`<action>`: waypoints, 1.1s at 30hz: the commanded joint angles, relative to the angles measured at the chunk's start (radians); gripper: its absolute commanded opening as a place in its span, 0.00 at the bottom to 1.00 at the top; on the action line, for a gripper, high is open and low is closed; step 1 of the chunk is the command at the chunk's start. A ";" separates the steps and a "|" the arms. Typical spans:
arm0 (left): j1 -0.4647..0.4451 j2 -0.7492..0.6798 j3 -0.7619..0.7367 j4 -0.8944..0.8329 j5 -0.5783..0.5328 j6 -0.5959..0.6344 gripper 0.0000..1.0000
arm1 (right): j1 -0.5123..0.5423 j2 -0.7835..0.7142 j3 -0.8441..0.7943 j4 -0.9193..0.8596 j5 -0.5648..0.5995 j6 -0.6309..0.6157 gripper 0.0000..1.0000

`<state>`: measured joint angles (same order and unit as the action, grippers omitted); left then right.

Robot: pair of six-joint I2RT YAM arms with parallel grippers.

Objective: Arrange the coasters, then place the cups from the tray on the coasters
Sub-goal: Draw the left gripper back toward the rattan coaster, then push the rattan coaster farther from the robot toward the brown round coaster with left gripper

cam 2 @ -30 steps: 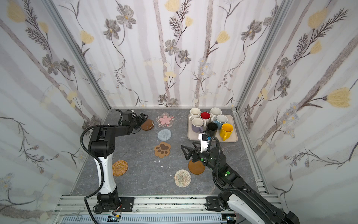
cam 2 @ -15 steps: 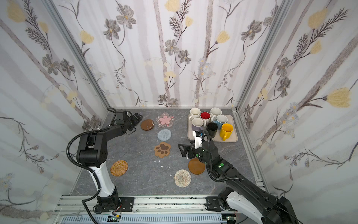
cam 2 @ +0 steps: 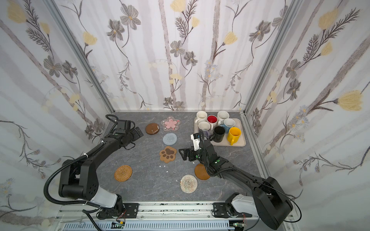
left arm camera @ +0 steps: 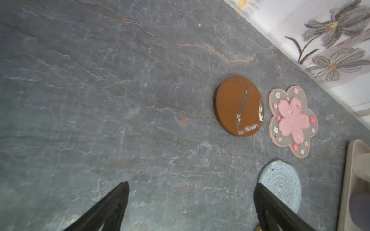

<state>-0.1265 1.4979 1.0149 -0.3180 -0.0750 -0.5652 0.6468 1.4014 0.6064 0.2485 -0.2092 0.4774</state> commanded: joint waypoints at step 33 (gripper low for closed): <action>-0.082 -0.198 -0.325 -0.323 -0.083 -0.203 0.20 | -0.007 0.034 -0.011 0.025 -0.022 0.013 1.00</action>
<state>-0.2073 1.2961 0.7040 -0.6083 -0.1394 -0.6991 0.6399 1.4395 0.5884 0.2642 -0.2291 0.4961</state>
